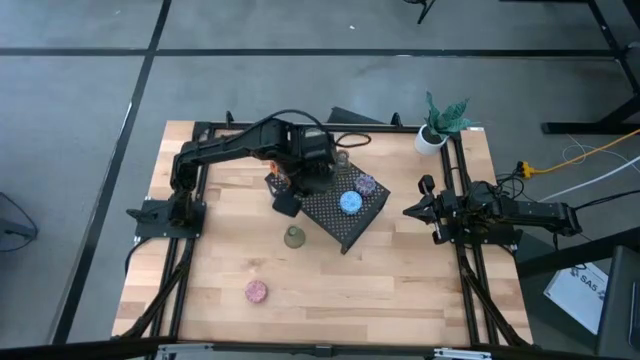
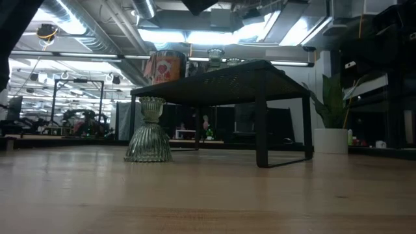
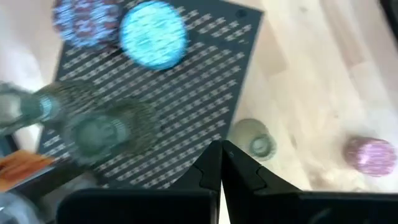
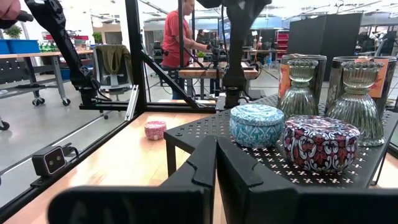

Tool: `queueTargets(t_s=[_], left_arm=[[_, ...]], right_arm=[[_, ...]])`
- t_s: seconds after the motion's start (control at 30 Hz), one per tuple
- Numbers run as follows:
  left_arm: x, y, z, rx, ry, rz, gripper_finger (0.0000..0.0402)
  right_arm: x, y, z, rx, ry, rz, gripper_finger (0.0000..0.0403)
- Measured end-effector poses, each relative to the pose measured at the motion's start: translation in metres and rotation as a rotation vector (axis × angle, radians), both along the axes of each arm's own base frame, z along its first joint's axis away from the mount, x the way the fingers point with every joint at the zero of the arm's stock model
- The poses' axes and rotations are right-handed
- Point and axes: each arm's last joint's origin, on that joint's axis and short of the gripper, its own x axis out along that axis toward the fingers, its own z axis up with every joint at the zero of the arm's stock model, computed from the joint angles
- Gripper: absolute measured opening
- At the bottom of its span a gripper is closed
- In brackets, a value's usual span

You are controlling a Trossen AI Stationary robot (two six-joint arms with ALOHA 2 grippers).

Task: Pick & Place candle stick holders
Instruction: Put the glass candle holder on the shelf

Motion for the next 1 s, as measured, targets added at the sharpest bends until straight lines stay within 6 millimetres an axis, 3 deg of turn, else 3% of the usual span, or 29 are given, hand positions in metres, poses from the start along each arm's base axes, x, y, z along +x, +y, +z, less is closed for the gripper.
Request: queueTargets(t_s=[0.23,0.53,1.0], left_arm=[[0.001,-0.011,-0.002,-0.060,0.005,-0.017,0.0001],[-0.010,-0.014,-0.030,-0.090,0.070,0.043,0.0001],[-0.068,-0.046,-0.066,-0.158,0.043,0.030,0.0001]], right_arm=[[0.000,0.000,0.000,0.000,0.000,0.000,0.0016],[0.000,0.000,0.000,0.000,0.000,0.000,0.0016],[0.000,0.000,0.000,0.000,0.000,0.000,0.0016]])
